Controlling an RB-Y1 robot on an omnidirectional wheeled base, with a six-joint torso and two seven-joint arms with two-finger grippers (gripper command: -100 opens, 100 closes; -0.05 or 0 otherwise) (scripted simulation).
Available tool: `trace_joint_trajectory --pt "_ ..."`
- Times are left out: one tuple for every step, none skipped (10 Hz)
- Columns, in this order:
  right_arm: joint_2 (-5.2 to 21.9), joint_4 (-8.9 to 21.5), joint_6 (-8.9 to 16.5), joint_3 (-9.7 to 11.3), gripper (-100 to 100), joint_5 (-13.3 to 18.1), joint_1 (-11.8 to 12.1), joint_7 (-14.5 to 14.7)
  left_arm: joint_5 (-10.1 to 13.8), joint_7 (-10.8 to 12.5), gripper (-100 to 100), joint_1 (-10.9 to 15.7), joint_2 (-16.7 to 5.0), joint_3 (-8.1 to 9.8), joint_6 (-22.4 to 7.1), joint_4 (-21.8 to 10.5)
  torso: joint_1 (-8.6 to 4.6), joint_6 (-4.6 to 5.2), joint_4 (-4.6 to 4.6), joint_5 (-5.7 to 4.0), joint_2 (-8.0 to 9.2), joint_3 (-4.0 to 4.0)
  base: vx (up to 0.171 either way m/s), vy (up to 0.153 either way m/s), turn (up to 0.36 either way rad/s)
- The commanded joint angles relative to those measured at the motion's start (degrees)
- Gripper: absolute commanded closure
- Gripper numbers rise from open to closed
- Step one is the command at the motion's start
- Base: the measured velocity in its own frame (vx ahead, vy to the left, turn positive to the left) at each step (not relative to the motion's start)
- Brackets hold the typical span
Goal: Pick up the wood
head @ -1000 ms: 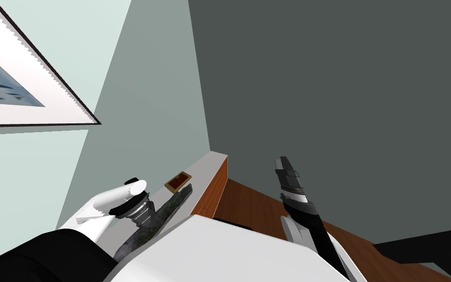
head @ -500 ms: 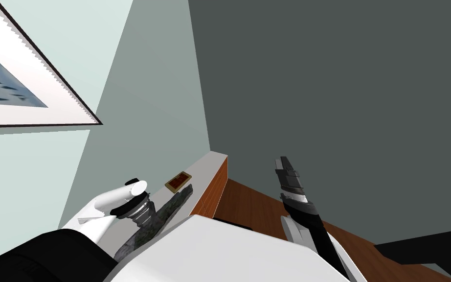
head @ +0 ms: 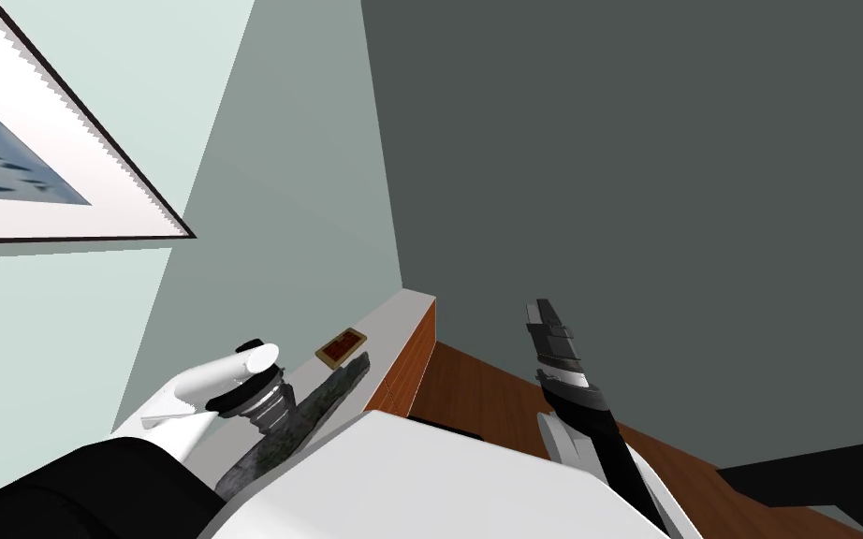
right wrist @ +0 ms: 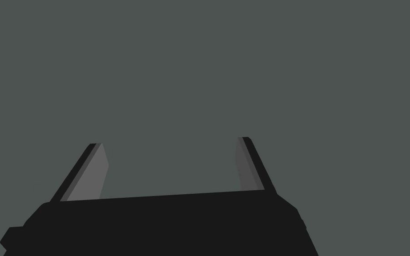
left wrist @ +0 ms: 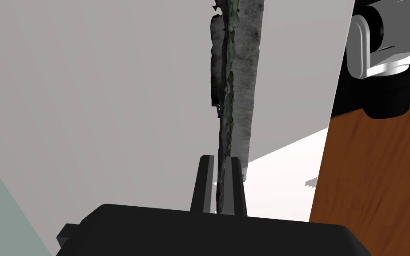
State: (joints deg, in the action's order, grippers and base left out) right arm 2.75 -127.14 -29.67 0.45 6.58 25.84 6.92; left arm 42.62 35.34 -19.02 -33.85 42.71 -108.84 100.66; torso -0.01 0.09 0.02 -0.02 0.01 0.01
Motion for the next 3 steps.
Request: trace_joint_trajectory --pt "0.00 0.00 0.00 0.00 0 0.00 0.00 0.00 0.72 0.77 100 -0.06 -0.39 0.65 -1.80 1.55 0.00 0.00 0.00 0.00 0.00 0.00 0.012 0.013 0.002" --pt "0.00 0.00 0.00 0.00 0 0.00 0.00 0.00 0.43 0.47 100 0.00 -0.24 0.36 -1.09 1.00 -0.01 0.00 0.00 -0.01 -0.01 0.00 0.006 0.006 -0.004" --pt "0.00 0.00 0.00 0.00 0 0.00 0.00 0.00 0.50 0.57 0 0.03 -0.27 0.40 -1.33 1.14 -0.03 -0.02 -0.01 0.00 0.01 0.00 0.000 0.000 0.000"
